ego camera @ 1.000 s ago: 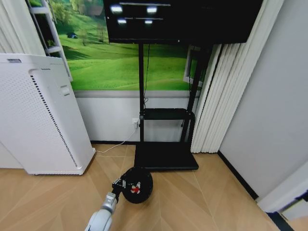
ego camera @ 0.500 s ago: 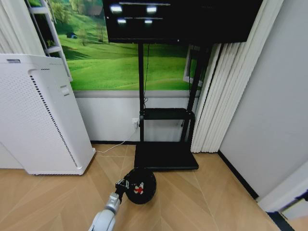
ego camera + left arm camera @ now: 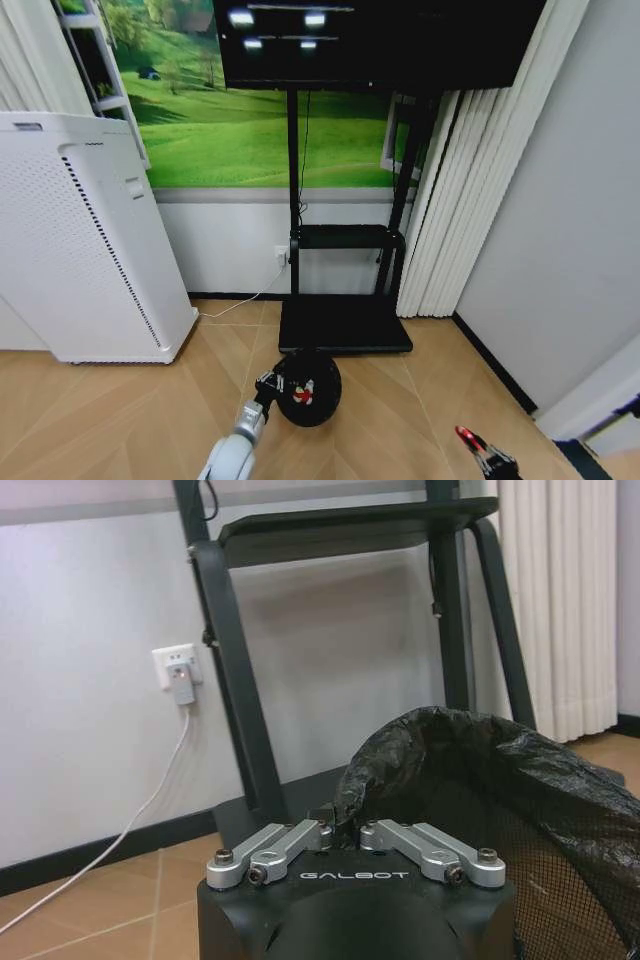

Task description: Pick up the trash bin and place the garbage on the floor into it.

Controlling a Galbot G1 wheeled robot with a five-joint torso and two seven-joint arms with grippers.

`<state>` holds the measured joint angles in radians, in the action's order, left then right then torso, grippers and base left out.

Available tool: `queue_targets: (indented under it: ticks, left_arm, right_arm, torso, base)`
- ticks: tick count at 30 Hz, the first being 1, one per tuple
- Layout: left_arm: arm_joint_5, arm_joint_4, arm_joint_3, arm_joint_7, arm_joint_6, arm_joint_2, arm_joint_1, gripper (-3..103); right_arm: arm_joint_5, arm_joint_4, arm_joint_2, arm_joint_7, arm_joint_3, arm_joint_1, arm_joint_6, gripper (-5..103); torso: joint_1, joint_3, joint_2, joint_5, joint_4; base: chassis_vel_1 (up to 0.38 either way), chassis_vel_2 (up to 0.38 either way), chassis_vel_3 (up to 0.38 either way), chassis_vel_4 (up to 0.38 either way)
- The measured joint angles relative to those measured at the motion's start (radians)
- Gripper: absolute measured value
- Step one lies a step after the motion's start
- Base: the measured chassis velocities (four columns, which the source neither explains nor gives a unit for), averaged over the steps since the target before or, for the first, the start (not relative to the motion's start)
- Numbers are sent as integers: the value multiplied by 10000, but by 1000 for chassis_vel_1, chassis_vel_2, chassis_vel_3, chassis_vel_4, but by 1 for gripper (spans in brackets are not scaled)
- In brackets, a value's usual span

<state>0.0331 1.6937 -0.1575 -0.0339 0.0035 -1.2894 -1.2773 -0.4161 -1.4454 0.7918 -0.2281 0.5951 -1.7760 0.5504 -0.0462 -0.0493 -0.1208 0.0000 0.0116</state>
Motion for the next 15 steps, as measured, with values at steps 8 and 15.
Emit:
queue_targets:
  ticks: [8, 15]
  left_arm:
    - [-117, -234, 701, -44, 15, -173, 403, 7]
    - [-174, -472, 1105, -107, 18, -466, 749, 7]
  right_arm:
    - [-808, -1035, 108, -1176, 322, 208, 620, 16]
    - [-1231, -2400, 116, -1292, 193, 547, 382, 16]
  torso:
    - [0, 0, 0, 0, 0]
    - [0, 0, -2, 0, -1]
  base:
    - [0, 0, 0, 0]
    - [0, 0, 0, 0]
